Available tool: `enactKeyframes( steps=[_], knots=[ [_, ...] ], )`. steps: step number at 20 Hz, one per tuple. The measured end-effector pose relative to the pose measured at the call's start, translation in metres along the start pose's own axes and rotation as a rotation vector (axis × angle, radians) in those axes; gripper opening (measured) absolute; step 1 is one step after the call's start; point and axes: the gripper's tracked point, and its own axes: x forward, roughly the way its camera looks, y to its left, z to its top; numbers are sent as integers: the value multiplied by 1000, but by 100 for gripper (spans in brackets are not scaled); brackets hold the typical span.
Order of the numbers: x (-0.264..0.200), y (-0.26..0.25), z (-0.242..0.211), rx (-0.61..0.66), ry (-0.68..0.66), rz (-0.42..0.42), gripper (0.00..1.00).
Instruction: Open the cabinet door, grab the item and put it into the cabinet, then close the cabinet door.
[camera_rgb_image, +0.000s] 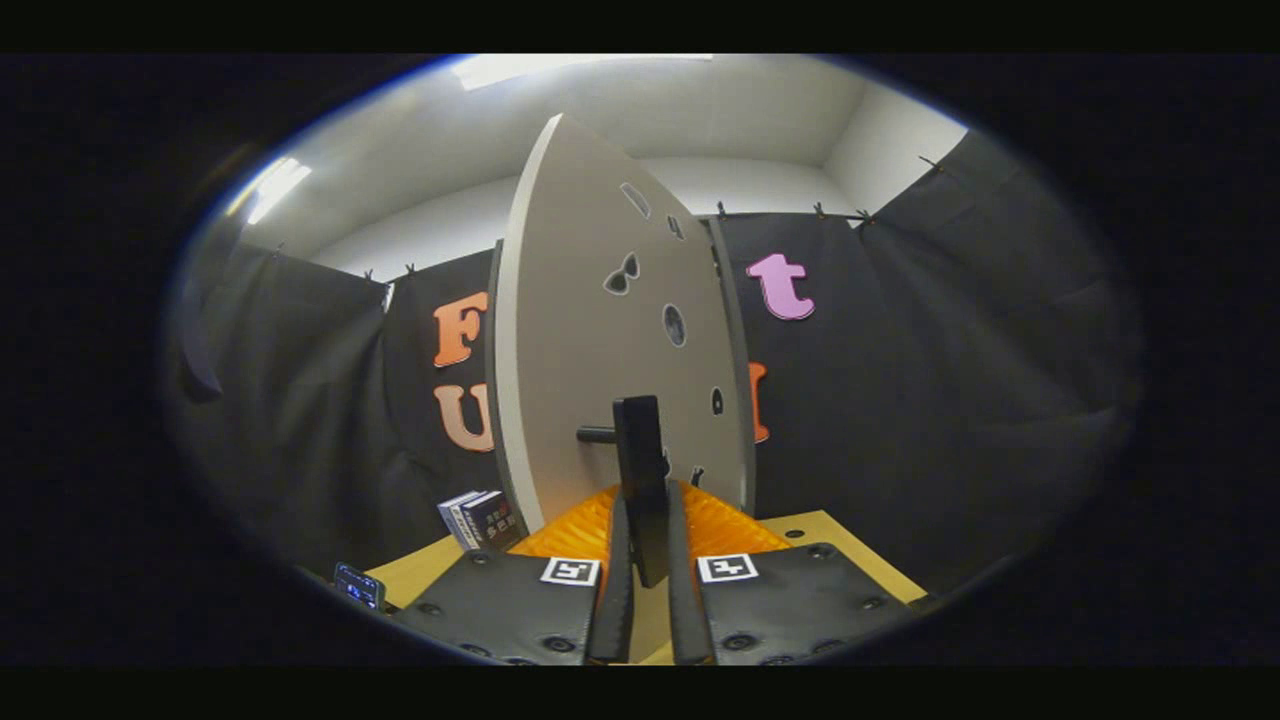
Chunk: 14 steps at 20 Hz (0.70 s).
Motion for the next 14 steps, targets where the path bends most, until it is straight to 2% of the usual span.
enactKeyframes(
  steps=[8,14],
  knots=[
    [-1,-55,-4,46,11,-57,18],
    [-9,-90,7,34,-21,20,16]
  ],
)
